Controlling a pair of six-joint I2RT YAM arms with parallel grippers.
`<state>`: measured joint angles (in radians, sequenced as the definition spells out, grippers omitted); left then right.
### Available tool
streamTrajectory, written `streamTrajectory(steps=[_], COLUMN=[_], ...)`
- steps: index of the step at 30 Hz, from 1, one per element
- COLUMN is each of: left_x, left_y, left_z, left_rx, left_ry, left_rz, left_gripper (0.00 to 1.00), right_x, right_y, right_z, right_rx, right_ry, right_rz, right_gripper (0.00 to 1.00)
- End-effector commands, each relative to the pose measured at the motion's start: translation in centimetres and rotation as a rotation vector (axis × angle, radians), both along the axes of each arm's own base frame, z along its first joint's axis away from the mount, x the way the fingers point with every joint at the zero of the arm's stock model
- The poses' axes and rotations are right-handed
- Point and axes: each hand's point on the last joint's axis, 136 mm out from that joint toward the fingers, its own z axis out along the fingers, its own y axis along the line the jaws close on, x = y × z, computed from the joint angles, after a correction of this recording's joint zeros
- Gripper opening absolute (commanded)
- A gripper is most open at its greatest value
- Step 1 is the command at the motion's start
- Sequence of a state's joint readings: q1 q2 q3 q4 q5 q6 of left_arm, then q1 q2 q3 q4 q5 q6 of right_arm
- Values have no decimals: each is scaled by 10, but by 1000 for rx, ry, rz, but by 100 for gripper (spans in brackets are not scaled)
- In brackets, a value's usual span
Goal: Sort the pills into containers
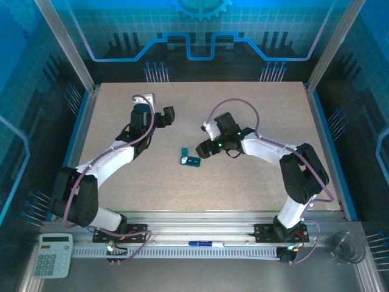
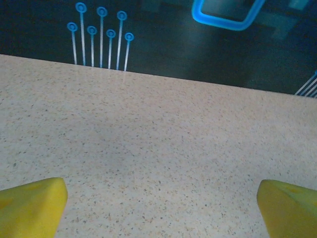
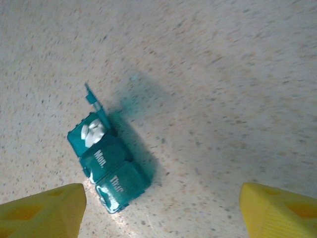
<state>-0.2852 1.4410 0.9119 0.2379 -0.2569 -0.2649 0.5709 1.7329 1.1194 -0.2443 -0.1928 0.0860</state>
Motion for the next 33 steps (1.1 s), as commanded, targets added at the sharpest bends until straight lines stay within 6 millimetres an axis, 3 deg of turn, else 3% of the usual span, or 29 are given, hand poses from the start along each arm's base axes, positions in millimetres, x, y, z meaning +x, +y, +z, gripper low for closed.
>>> streamTrajectory(steps=[1,7,16,28,33], left_x=[-5,-5,-4,-2,-2], left_y=[13,18,20,20,21], left_z=[9,8,8,3,0], left_rx=[-74,-90,-103,-116,-124], left_ry=[-27,-27,-35,-33,-28], left_rz=[47,59,66,70,74], left_gripper=[99,99,99,99,99], right_x=[-11,-24,-32,-26,-31], right_y=[14,24,35,49,52], right_z=[-13,-41,-60,-65,-68], right_rx=[-31,-90,-127,-140,-143], right_ry=[-16,18,33,38,45], right_rz=[93,143,191,223,238], right_gripper=[83,84,84,82,76])
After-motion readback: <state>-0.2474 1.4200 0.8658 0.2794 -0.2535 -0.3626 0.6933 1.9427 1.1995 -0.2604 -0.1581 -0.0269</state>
